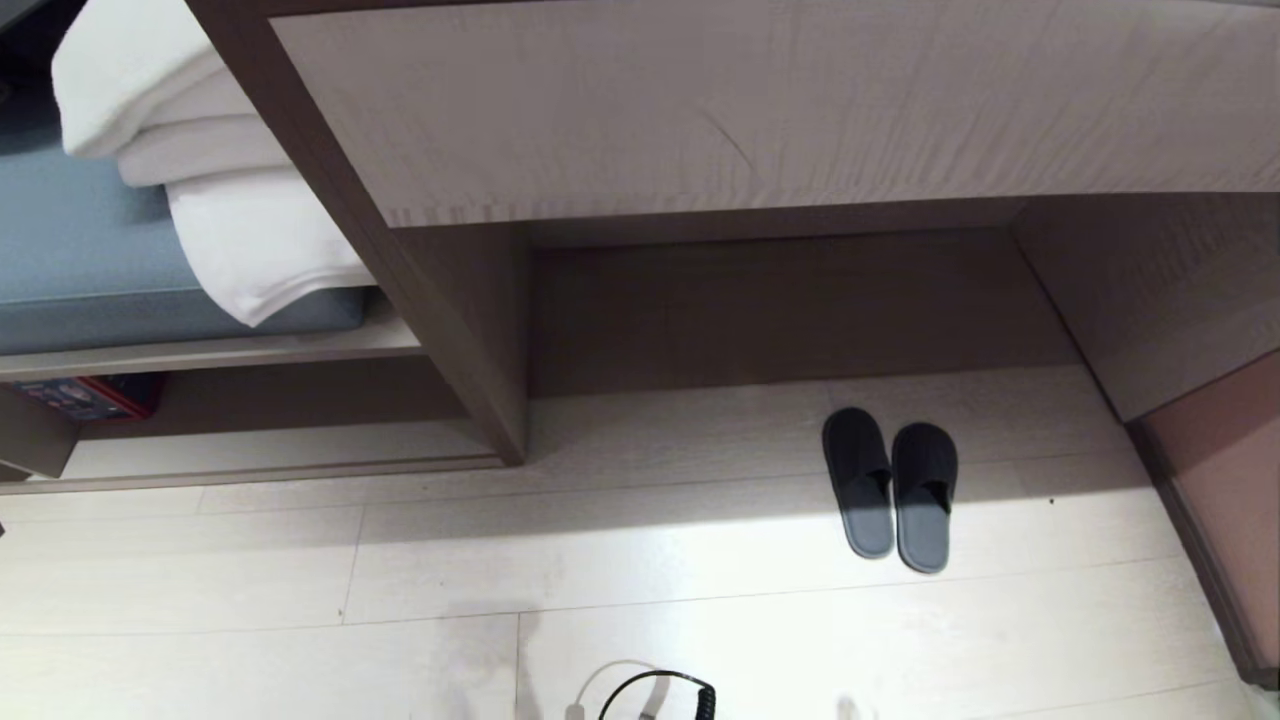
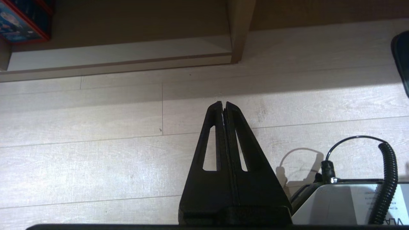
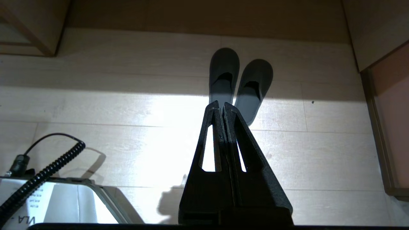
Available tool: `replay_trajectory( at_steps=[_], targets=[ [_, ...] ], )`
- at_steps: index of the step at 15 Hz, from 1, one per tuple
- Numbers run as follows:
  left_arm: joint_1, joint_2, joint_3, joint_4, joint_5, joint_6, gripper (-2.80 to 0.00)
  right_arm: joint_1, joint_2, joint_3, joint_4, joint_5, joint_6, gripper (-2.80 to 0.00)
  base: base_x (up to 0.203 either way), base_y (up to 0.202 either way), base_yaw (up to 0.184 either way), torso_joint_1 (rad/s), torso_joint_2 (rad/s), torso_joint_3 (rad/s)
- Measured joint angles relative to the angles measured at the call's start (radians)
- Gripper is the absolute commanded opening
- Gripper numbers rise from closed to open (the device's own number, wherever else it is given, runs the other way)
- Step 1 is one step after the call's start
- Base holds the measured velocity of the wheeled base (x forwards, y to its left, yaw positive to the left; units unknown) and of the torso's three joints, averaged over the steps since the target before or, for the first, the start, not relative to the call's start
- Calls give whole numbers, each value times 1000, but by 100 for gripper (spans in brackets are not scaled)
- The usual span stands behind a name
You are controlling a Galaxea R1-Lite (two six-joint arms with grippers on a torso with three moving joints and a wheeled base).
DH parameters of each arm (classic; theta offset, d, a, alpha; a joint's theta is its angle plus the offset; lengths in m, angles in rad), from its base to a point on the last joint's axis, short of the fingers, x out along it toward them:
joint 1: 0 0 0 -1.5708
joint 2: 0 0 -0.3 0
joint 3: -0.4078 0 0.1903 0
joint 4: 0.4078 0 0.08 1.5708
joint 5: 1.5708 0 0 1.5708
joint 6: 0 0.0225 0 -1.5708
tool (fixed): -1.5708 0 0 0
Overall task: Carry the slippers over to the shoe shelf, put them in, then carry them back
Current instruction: Pick up the slippers on the floor
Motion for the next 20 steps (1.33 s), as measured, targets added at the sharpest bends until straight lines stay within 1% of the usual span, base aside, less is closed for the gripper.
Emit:
replay_trajectory(
  at_steps=[20],
  targets=[
    [0, 0, 0, 0, 0, 0, -280, 0, 0, 0, 0, 0, 1, -280, 0, 0, 0, 3, 3, -198]
  ],
)
